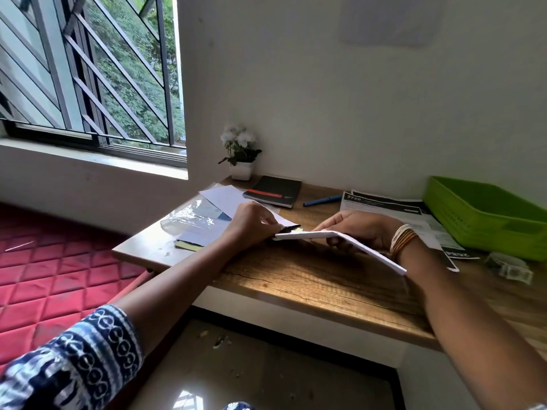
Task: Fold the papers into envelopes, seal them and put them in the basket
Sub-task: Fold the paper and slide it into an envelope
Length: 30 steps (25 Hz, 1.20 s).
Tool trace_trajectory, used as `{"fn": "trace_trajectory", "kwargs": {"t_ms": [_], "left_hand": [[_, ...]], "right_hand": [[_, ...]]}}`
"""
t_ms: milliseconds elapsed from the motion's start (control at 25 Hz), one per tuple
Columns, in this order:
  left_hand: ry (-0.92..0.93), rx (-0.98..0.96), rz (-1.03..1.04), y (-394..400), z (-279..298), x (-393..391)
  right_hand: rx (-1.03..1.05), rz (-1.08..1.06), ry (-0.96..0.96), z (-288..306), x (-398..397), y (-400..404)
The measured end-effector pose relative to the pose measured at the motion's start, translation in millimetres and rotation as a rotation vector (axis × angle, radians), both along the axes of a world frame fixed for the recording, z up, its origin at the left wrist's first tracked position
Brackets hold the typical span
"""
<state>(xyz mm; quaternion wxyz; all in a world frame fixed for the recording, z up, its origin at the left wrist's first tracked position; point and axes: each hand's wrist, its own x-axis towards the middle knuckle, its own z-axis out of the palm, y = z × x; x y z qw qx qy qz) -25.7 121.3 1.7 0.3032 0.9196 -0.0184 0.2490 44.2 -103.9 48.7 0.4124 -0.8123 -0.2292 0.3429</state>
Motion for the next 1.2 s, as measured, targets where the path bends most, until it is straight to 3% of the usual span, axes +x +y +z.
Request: {"fn": "trace_trajectory", "kwargs": {"t_ms": [520,760,1000,1120,1200], "left_hand": [[-0.016,-0.005,-0.036,1,-3,1],[-0.052,-0.012,-0.039,1,-4,2],[-0.081,-0.014,-0.071,-1,-4,4],[-0.089,-0.016,-0.062,0,-5,5],[-0.108,-0.004,-0.035,1,-6,5]], "right_hand": [[-0.027,-0.130,-0.128,-7,4,9],[-0.028,-0.231,-0.347,-12,-4,18],[0.104,-0.338,-0.533,-36,-9,45],[0.029,-0.284,-0.495,-29,-13,42],[-0.114,-0.122,-0.345,-9,-14,24]]}}
